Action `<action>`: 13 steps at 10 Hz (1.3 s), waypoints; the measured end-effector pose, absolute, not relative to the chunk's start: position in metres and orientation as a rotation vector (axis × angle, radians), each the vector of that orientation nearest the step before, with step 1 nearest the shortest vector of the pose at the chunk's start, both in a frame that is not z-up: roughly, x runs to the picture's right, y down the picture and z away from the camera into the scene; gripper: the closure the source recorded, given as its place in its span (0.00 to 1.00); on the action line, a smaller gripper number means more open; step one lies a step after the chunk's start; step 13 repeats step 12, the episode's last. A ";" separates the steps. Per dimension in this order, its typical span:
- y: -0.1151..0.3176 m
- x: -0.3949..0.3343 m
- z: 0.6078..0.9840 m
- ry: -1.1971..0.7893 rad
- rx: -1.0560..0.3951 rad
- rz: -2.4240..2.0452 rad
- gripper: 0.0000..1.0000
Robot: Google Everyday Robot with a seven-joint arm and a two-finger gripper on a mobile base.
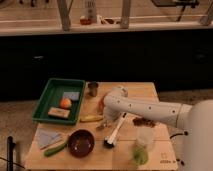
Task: Place fork in purple bowl
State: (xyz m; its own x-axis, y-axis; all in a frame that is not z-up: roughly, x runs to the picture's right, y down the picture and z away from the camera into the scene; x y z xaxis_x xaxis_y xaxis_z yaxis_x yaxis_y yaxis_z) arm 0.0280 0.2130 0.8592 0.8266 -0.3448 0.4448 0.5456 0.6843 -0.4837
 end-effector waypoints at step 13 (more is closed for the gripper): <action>0.167 0.005 0.785 -0.287 -0.516 -0.610 1.00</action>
